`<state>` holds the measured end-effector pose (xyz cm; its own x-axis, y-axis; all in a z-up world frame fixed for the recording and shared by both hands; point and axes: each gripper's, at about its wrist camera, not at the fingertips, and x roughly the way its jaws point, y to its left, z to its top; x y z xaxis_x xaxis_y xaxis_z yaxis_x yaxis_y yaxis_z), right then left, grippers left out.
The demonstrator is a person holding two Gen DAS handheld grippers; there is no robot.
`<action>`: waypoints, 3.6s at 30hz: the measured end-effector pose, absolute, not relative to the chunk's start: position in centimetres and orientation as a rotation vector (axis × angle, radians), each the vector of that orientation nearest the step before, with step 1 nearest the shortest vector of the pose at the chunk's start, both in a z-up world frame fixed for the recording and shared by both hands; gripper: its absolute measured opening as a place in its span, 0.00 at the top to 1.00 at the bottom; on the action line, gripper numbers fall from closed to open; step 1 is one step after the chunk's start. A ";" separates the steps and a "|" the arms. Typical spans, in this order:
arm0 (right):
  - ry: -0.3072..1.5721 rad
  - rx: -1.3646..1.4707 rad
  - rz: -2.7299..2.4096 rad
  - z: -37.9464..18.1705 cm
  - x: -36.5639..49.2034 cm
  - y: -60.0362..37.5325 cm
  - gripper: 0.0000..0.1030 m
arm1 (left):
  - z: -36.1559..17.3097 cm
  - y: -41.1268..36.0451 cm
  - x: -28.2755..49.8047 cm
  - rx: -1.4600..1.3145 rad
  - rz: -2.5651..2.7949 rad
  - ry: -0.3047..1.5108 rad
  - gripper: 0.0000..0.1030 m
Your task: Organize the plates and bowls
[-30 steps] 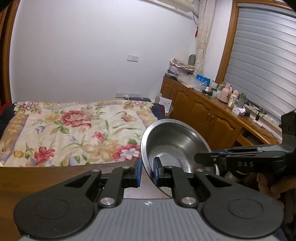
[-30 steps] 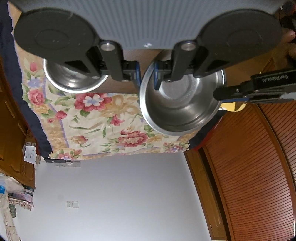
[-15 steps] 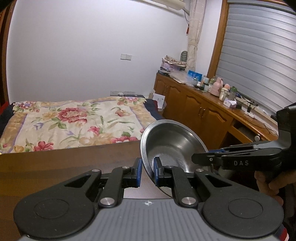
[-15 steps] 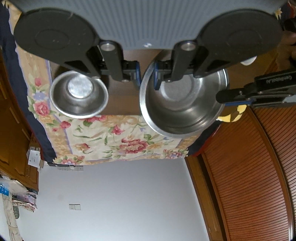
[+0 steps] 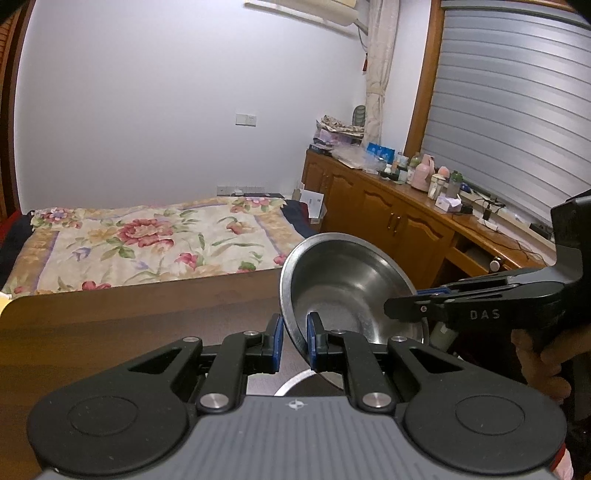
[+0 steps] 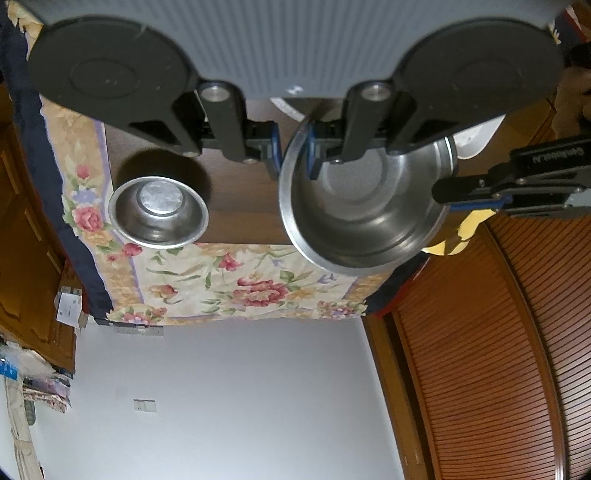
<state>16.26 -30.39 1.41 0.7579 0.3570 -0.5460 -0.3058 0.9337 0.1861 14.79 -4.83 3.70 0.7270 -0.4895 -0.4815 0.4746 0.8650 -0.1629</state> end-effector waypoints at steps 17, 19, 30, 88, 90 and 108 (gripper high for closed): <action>0.639 0.074 0.434 -1.0 12.8 -28.7 0.84 | 0.7 -2.4 11.0 -0.064 -0.498 0.552 0.86; 0.648 0.084 0.439 -1.4 12.6 -28.8 0.84 | 0.4 -2.3 10.8 -0.066 -0.502 0.557 0.86; 0.686 0.127 0.396 -3.9 11.9 -29.6 0.84 | -2.0 -3.9 10.1 -0.007 -0.522 0.582 0.86; 0.605 -0.041 0.298 -6.2 12.6 -28.8 0.87 | -6.1 -7.4 11.3 0.241 -0.454 0.566 0.85; 0.594 -0.022 0.297 -6.0 12.4 -29.1 0.87 | -5.8 -7.3 11.2 0.233 -0.455 0.559 0.85; 0.428 0.044 0.256 -1.2 10.8 -32.4 0.86 | -1.0 -8.3 13.4 0.206 -0.482 0.482 0.62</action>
